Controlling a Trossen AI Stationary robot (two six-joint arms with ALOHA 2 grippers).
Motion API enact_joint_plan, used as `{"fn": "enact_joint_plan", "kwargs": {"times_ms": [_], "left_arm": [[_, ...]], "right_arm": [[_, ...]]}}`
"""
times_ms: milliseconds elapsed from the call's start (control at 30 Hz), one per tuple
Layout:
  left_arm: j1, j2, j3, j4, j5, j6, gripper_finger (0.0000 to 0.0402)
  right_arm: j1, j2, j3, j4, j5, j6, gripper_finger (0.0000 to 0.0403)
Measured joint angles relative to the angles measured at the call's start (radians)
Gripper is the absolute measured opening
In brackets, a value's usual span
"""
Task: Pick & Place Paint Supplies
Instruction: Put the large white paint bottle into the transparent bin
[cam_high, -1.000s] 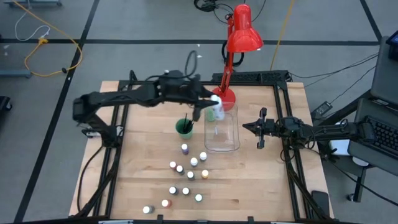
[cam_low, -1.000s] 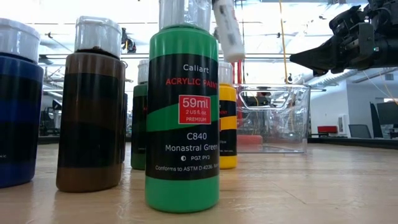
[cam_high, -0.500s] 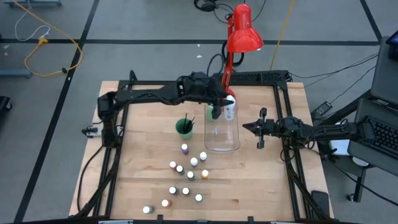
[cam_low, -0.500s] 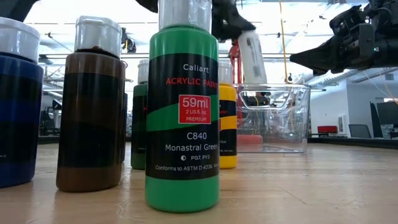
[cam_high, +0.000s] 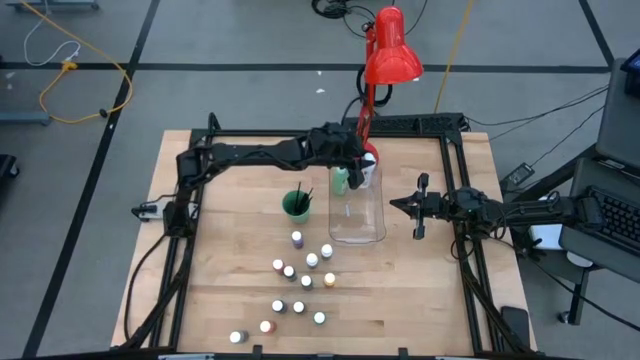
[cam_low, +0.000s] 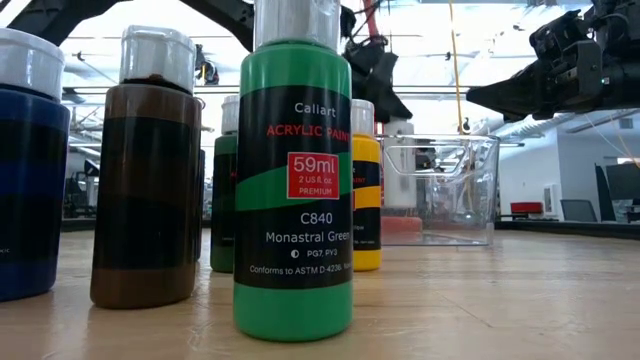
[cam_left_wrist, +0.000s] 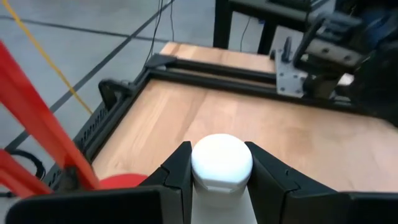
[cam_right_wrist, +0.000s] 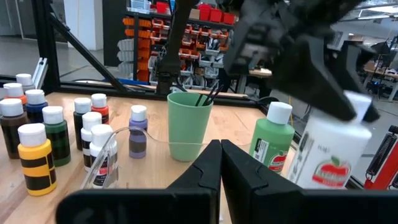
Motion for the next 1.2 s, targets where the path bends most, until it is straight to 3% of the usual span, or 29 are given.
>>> {"fn": "enact_joint_plan", "kwargs": {"times_ms": [667, 933, 1200], "left_arm": [[-0.002, 0.027, 0.0, -0.066, 0.016, 0.05, 0.01], [-0.002, 0.026, 0.0, -0.096, 0.013, 0.048, 0.015], [-0.002, 0.016, 0.0, -0.108, 0.034, 0.067, 0.0163]], "right_arm": [[0.0, 0.0, 0.0, 0.0, 0.0, -0.007, 0.0004], [0.0, 0.0, 0.0, 0.0, 0.0, -0.007, 0.0004], [0.0, 0.0, 0.0, 0.0, 0.0, -0.007, 0.0004]]}}
